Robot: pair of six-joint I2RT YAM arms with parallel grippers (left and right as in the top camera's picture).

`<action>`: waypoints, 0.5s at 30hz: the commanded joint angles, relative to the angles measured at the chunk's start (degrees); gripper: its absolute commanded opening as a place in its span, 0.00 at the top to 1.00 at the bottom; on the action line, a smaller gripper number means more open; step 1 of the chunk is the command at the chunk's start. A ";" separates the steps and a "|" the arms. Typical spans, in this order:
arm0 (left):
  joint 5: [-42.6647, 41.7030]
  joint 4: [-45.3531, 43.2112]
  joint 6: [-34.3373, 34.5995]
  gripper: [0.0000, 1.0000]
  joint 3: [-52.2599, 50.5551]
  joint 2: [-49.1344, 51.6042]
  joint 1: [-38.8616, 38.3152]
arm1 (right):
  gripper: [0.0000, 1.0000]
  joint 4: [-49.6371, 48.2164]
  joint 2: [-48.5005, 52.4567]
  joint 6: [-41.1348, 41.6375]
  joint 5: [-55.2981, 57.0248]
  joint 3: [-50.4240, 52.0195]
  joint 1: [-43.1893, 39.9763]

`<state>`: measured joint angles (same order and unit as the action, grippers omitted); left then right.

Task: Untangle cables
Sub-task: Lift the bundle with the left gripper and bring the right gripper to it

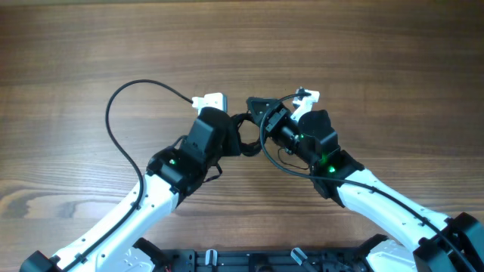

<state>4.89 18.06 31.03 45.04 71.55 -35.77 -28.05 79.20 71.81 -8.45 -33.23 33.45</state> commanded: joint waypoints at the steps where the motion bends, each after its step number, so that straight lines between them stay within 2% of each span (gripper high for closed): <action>1: -0.33 0.74 -10.43 0.96 1.11 -0.61 -2.10 | 0.39 -0.63 0.35 0.24 0.87 -0.52 0.07; 4: -1.22 1.11 -12.22 0.96 1.09 -0.52 -2.10 | 0.52 -0.63 0.35 0.33 -0.57 -0.52 0.07; 7: -7.74 1.75 -20.48 0.97 1.09 -0.50 -2.10 | 0.71 -0.57 0.35 0.20 0.00 -0.52 0.02; 8: -7.65 2.01 -20.55 0.96 1.09 -0.50 -2.10 | 0.79 -0.63 0.35 0.28 0.09 -0.52 0.00; 11: -7.58 2.19 -20.57 0.96 1.09 -0.50 -2.08 | 0.94 -0.68 0.35 0.39 0.07 -0.52 0.00; 15: -0.94 3.54 -19.54 0.96 1.09 -0.50 -1.27 | 0.95 -0.70 0.31 0.42 0.02 -0.52 -0.20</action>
<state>0.80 20.49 12.99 45.23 71.55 -37.43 -27.90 79.20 71.94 -7.84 -33.19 33.23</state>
